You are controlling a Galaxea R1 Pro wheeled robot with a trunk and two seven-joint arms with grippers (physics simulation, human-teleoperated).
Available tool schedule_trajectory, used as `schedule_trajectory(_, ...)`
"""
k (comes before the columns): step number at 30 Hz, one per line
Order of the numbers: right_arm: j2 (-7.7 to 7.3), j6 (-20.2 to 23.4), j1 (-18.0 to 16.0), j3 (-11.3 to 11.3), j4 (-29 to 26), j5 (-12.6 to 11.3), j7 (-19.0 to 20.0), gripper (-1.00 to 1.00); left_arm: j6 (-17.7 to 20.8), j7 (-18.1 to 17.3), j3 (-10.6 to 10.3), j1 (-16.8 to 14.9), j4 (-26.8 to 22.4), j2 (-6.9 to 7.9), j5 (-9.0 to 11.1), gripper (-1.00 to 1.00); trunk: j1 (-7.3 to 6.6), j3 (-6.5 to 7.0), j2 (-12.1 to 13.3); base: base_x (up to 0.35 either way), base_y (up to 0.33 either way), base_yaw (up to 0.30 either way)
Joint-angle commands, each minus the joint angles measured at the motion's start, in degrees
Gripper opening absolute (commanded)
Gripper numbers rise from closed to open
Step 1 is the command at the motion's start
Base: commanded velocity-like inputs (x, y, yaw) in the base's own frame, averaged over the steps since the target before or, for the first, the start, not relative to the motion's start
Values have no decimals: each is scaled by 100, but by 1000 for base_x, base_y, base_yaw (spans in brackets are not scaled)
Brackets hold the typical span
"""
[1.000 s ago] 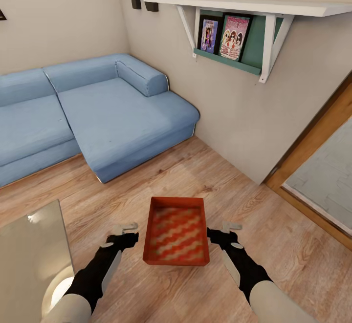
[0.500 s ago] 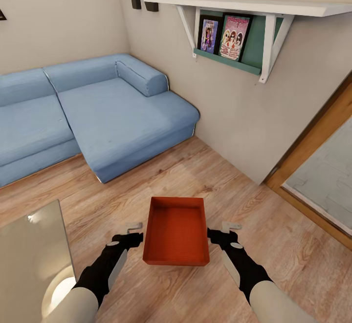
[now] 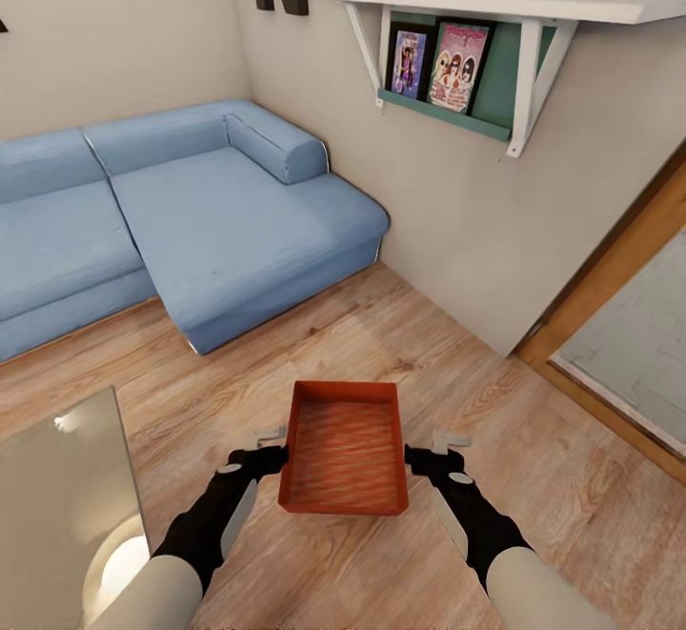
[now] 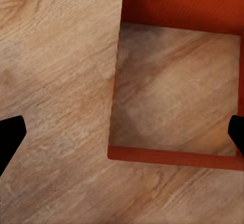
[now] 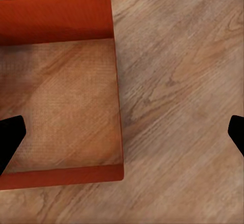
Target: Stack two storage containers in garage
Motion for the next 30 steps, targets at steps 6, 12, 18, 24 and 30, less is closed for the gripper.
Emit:
schedule_trajectory(6,-8,32,-1,24,-25,-44,-36,100,21,60,-16,-1,-38,14,50,100,0,-60,-2,0,0,0)
schedule_trajectory(12,-9,32,-1,24,-35,-43,-36,100,21,115,-9,-1,-48,21,45,100,0,-116,-2,0,0,0)
schedule_trajectory(18,-9,32,-1,18,-45,-43,-36,100,17,137,-18,-1,-57,13,42,100,0,-172,-2,0,0,0)
schedule_trajectory(24,-9,32,-1,16,-52,-43,-36,100,12,149,-26,-1,-64,0,45,100,0,-228,-2,0,0,0)
schedule_trajectory(30,-8,25,-1,15,-60,-43,-47,100,12,152,-26,-1,-236,-3,45,100,0,-256,-2,0,0,0)
